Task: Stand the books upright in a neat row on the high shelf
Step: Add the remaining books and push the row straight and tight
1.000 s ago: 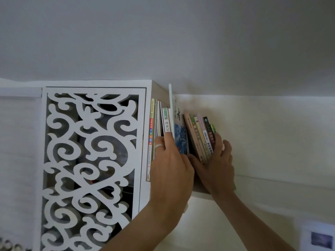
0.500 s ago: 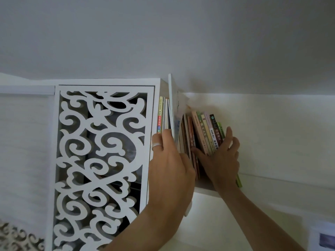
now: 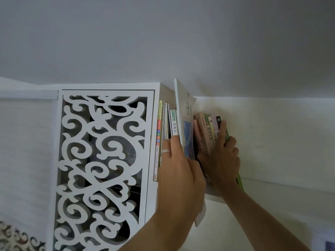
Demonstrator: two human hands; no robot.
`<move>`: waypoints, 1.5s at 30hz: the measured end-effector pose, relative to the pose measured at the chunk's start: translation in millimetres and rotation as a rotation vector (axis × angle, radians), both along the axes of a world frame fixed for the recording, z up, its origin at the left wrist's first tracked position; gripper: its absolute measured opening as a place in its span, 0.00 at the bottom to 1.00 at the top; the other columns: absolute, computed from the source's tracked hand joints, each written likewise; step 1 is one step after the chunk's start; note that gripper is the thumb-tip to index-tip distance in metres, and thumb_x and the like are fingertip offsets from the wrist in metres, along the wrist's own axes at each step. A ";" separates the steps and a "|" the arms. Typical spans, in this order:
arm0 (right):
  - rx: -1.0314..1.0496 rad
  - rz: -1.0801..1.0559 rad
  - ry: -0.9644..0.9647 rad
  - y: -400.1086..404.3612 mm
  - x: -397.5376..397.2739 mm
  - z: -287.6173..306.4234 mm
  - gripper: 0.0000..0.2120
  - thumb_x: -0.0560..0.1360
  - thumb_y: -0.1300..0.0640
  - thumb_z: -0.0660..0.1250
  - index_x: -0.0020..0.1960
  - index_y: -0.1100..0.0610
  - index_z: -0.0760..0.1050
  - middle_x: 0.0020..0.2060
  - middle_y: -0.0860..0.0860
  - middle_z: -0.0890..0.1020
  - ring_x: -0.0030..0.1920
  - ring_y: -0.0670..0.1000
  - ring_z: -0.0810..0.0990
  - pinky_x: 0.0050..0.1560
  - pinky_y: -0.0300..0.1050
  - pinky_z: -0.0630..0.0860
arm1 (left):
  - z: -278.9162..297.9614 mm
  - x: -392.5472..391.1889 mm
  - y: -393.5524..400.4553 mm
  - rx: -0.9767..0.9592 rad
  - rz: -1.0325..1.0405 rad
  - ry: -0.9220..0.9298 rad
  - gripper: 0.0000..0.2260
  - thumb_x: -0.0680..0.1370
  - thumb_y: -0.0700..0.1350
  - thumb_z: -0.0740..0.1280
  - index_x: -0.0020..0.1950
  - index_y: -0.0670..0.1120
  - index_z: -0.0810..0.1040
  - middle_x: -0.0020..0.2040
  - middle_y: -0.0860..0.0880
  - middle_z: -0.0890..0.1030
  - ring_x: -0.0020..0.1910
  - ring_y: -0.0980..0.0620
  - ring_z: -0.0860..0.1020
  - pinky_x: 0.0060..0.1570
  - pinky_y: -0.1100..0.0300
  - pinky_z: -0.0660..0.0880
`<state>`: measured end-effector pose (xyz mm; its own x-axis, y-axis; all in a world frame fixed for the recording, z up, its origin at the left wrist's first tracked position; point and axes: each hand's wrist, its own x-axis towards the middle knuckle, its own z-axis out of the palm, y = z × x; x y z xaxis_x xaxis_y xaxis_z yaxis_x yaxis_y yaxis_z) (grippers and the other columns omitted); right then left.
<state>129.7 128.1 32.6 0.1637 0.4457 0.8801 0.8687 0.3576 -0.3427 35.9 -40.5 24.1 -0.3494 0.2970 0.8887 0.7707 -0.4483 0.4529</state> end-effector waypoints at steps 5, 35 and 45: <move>0.056 0.038 0.159 5.5 23.9 4.7 0.56 0.69 0.30 0.72 0.82 0.48 0.41 0.59 0.62 0.70 0.50 0.63 0.75 0.45 0.58 0.77 | -8.3 21.7 8.5 -0.036 -0.004 0.015 0.13 0.82 0.41 0.62 0.67 0.48 0.69 0.66 0.50 0.74 0.60 0.55 0.75 0.54 0.73 0.77; 0.100 0.022 0.146 2.5 42.7 -0.3 0.58 0.67 0.42 0.79 0.82 0.49 0.43 0.61 0.62 0.70 0.53 0.63 0.74 0.48 0.61 0.79 | -6.3 32.8 155.3 -0.171 0.153 0.150 0.22 0.82 0.50 0.68 0.72 0.43 0.71 0.60 0.45 0.83 0.57 0.47 0.84 0.56 0.55 0.81; 0.059 0.059 0.188 -3.9 13.6 3.5 0.53 0.71 0.37 0.72 0.82 0.50 0.43 0.61 0.61 0.70 0.53 0.63 0.73 0.49 0.61 0.77 | -7.0 -1.9 103.6 0.173 0.064 -0.098 0.09 0.84 0.50 0.55 0.63 0.49 0.64 0.63 0.43 0.76 0.58 0.47 0.81 0.44 0.55 0.85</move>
